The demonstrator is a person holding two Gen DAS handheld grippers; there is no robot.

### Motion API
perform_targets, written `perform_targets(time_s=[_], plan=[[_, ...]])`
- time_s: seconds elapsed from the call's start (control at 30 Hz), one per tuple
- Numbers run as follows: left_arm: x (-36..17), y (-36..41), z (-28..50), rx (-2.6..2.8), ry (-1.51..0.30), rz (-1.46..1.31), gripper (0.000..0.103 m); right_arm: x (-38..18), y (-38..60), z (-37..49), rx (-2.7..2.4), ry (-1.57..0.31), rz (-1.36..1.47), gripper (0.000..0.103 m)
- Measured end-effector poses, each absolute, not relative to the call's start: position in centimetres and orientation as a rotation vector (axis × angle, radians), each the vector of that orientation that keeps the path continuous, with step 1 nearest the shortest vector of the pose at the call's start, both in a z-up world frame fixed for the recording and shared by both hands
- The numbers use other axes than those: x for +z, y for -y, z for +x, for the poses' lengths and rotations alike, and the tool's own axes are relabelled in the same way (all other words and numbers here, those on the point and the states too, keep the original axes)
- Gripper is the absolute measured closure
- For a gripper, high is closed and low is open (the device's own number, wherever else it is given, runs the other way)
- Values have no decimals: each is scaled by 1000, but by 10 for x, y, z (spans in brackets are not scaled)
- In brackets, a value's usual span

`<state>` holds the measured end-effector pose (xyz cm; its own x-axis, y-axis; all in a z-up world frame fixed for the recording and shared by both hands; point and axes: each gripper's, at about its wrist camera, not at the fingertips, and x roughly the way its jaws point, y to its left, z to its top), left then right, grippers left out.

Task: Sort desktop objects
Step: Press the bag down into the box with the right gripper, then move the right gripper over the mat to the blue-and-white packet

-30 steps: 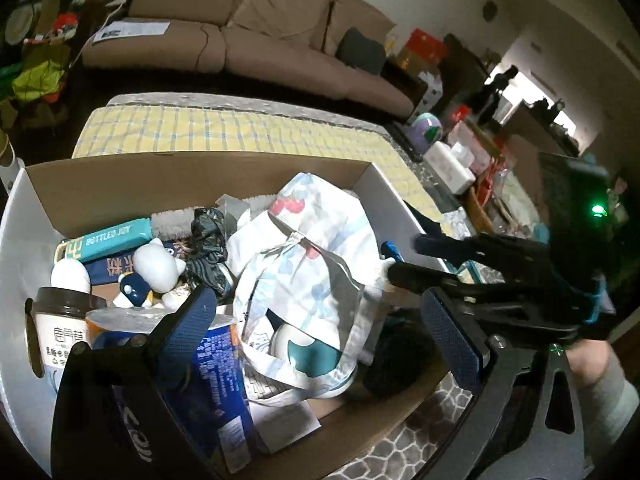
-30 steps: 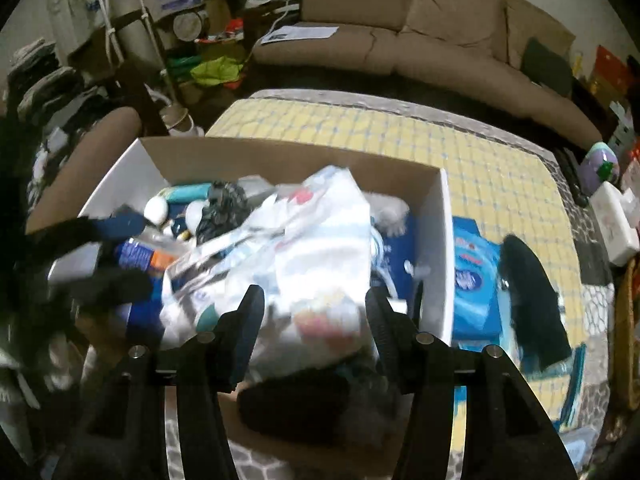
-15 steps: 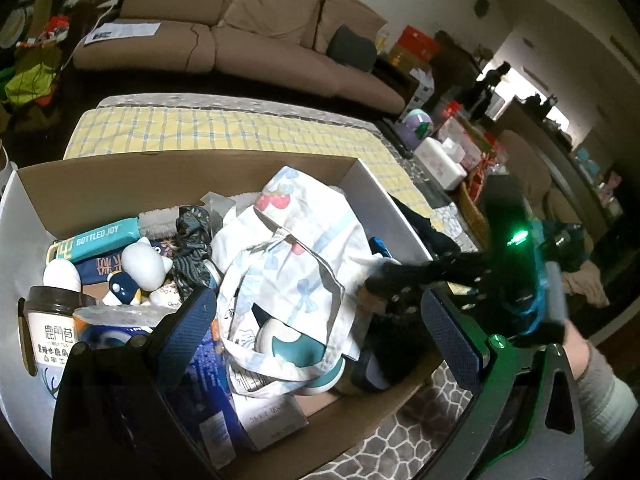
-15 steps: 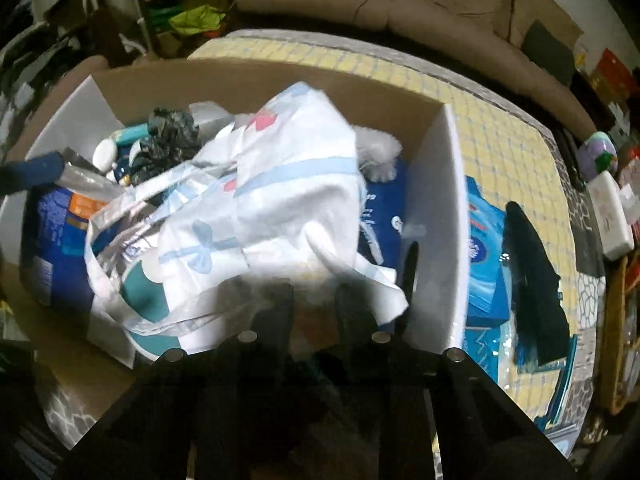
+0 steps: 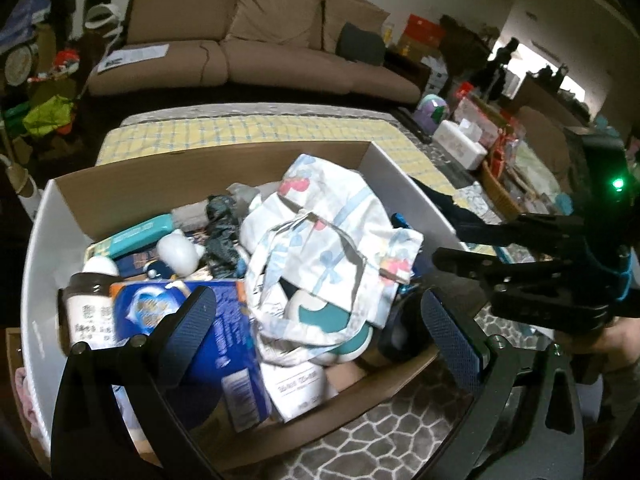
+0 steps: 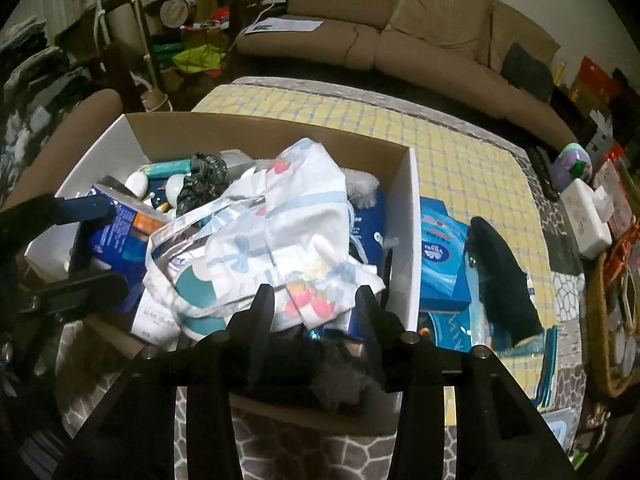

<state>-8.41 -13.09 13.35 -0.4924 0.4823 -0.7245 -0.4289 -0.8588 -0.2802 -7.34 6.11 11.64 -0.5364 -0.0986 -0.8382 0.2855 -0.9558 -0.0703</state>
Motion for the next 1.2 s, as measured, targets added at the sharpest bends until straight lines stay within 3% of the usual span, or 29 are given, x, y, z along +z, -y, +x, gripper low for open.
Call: perform_targets(time_s=[0.17,0.3,0.37,0.53,0.7,1.07,1.2], plan=[[136,136,-65,2365,144,-1135,0,123,-71,-59,-2583,-218,1357,49],[140,127,-43,2388,125,-1099,0,137,-88,-38,-2610,-151,1309,24],[143,120,-34,2392,114,-1088,0,141,-97,-30,-2615,-131,1291,19],[149,101,-17,2385,105,-1085,0,141,-122,-5,-2638,-78,1275,15],[153,64,7,2347,4,-1082,0,133,-144,21,-2636,-19,1259,2],[143,-70,54,2103,-117,-1081,0,140,-271,81,-2794,128,1244,2],[122,-124,61,2020,-138,-1124,0,129,-355,113,-2893,277,1300,2]])
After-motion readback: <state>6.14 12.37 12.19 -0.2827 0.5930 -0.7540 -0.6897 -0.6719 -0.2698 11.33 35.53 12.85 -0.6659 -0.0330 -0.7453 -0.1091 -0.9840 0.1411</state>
